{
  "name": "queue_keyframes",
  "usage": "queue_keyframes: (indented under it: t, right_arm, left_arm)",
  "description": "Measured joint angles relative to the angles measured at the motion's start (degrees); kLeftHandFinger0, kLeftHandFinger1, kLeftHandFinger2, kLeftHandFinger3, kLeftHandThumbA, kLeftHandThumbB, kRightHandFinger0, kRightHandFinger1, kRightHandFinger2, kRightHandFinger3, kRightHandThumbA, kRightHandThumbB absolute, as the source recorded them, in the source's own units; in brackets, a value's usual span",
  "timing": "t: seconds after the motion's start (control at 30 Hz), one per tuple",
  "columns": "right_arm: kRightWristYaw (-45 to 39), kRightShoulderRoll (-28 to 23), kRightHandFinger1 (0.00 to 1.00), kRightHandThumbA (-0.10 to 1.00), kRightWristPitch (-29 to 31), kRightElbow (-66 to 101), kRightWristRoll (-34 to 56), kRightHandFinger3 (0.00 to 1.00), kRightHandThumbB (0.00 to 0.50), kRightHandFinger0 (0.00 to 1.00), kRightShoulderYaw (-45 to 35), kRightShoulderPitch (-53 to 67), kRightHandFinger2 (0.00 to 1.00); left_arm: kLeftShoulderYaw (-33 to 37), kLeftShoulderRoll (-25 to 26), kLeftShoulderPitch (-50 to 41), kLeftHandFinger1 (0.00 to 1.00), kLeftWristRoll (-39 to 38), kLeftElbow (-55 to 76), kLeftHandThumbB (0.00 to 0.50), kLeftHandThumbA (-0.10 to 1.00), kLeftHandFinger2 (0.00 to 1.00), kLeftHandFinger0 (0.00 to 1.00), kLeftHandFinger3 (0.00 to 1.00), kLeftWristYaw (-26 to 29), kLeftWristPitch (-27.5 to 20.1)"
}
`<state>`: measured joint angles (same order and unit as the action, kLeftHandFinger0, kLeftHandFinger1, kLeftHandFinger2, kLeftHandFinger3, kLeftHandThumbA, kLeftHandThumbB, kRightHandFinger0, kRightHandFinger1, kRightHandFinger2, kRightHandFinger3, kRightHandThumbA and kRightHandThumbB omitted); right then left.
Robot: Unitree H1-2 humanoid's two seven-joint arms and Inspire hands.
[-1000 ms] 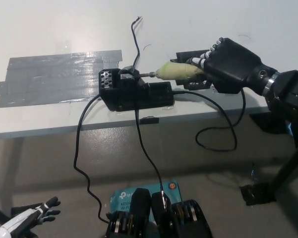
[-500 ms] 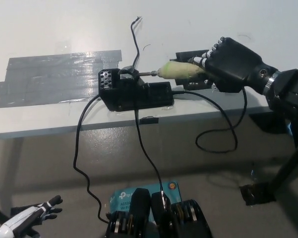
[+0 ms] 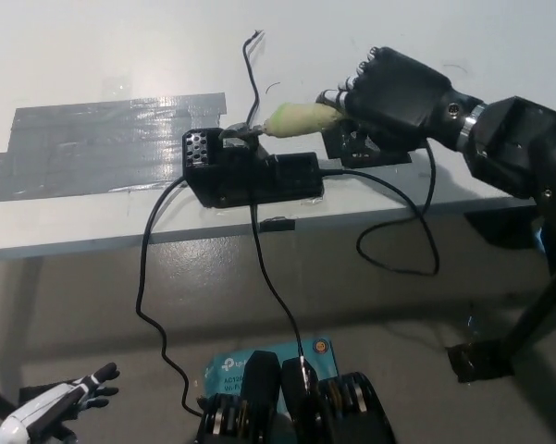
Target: The robot uses its right hand to grab and lift the soldering gun kept on the middle of the table and puts it in its base
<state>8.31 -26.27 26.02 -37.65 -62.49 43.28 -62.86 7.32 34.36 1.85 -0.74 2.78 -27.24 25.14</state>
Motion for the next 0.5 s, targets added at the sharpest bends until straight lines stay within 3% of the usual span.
queue_keyframes:
  t: [0.03, 0.07, 0.17, 0.23, 0.37, 0.4, 0.43, 0.47, 0.5]
  right_arm:
    - [0.15, -0.02, 0.0, -0.1, 0.0, -0.29, -0.05, 0.4, 0.325, 0.0, 0.95, -0.15, 0.09]
    - [0.5, -0.04, 0.0, -0.07, 0.0, -0.44, -0.09, 0.41, 0.288, 0.0, 1.82, -0.23, 0.0]
    - [2.16, -0.27, 0.0, -0.04, 0.0, -1.45, -0.12, 0.44, 0.298, 0.0, 3.91, -0.99, 0.0]
    - [3.14, -0.64, 0.0, 0.02, -0.01, -1.77, -0.23, 0.53, 0.27, 0.0, 5.16, -1.45, 0.0]
    - [4.44, -0.78, 0.0, -0.01, -0.01, -4.37, -0.6, 0.47, 0.287, 0.0, 6.35, -2.28, 0.0]
    - [5.09, -0.81, 0.0, 0.05, -0.01, -5.31, -0.61, 0.49, 0.285, 0.0, 6.91, -2.59, 0.0]
    - [5.66, -0.85, 0.0, 0.06, 0.0, -5.64, -0.65, 0.48, 0.254, 0.0, 7.24, -2.71, 0.0]
    - [6.22, -0.91, 0.0, 0.09, 0.0, -5.93, -0.72, 0.54, 0.23, 0.0, 7.59, -2.81, 0.03]
    - [6.45, -1.0, 0.0, 0.09, 0.0, -6.04, -0.74, 0.55, 0.23, 0.0, 7.91, -2.89, 0.04]
  left_arm:
    - [0.15, 0.0, 0.16, 1.0, 0.02, 0.13, 0.265, 1.0, 1.0, 1.0, 1.0, 0.0, 0.05]
    - [0.33, 0.0, 0.37, 1.0, 0.04, 0.3, 0.271, 1.0, 1.0, 1.0, 1.0, 0.0, 0.13]
    - [1.03, 0.0, 0.96, 1.0, 0.14, 0.92, 0.285, 1.0, 1.0, 1.0, 1.0, 0.0, 0.37]
    - [1.48, 0.0, 1.42, 1.0, 0.28, 1.01, 0.272, 1.0, 1.0, 1.0, 1.0, 0.0, 0.55]
    - [2.28, -0.01, 2.09, 1.0, 0.66, 1.02, 0.278, 1.0, 1.0, 1.0, 1.0, 0.0, 0.78]
    - [2.42, -0.01, 2.24, 1.0, 0.78, 1.03, 0.291, 1.0, 1.0, 1.0, 1.0, 0.0, 0.81]
    - [2.57, -0.01, 2.38, 1.0, 0.89, 1.04, 0.295, 1.0, 1.0, 1.0, 1.0, 0.0, 0.83]
    - [2.81, -0.01, 2.53, 1.0, 1.07, 1.06, 0.281, 1.0, 1.0, 1.0, 1.0, 0.0, 0.85]
    - [3.05, -0.01, 2.66, 1.0, 1.29, 1.11, 0.279, 1.0, 1.0, 1.0, 1.0, 0.0, 0.87]
